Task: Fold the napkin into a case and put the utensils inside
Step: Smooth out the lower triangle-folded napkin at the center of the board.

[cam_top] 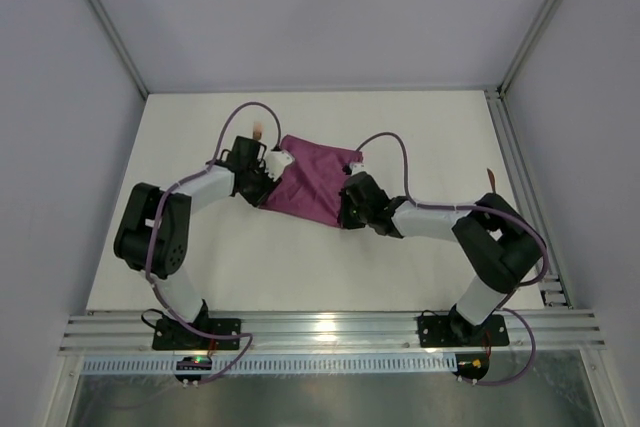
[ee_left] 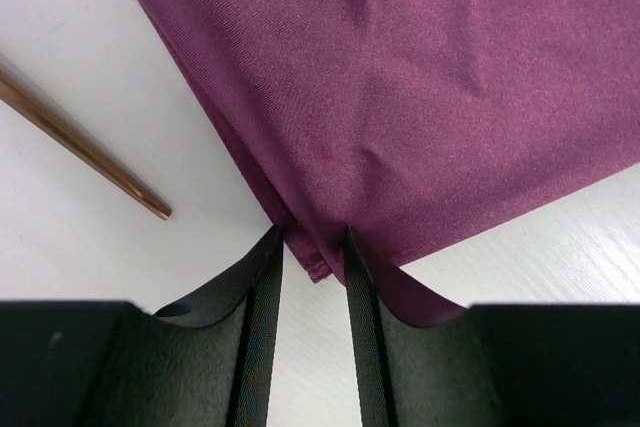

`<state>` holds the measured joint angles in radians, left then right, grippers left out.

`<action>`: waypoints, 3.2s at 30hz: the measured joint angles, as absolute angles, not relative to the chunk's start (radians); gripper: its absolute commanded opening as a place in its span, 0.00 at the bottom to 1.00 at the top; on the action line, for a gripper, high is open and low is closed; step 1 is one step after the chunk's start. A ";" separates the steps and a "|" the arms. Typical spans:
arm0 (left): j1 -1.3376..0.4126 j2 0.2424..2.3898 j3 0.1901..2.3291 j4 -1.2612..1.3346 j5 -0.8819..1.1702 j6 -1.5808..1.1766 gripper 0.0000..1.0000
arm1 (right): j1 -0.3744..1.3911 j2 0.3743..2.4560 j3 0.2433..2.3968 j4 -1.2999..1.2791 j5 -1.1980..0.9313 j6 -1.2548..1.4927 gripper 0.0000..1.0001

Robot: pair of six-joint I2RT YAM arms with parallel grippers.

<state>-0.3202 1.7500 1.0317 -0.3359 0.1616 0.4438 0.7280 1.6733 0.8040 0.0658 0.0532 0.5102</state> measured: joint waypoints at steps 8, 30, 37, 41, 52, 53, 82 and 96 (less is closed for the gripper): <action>-0.320 1.650 1.024 -0.446 0.233 0.420 0.42 | 0.718 1.551 0.811 -0.075 0.089 0.498 0.11; -0.260 1.813 1.133 -0.456 0.229 0.099 0.38 | 0.652 1.649 0.823 -0.063 0.032 0.627 0.19; -0.259 1.813 1.113 -0.456 0.289 0.086 0.06 | 0.609 1.661 0.799 -0.004 -0.038 0.653 0.04; -0.260 1.806 1.095 -0.455 0.342 0.086 0.01 | 0.575 1.660 0.794 0.007 -0.058 0.649 0.05; -0.358 1.734 1.026 -0.638 0.456 0.164 0.46 | 0.533 1.573 0.872 -0.171 0.019 0.480 0.57; -0.382 1.719 1.021 -0.667 0.459 0.187 0.50 | 0.533 1.546 0.879 -0.186 0.033 0.463 0.59; 0.196 1.318 1.128 -0.842 0.472 0.191 0.65 | 1.114 2.053 1.483 -0.340 0.252 0.301 0.77; 0.196 1.324 1.109 -0.823 0.502 0.190 0.65 | 1.130 2.115 1.513 -0.397 0.291 0.321 0.16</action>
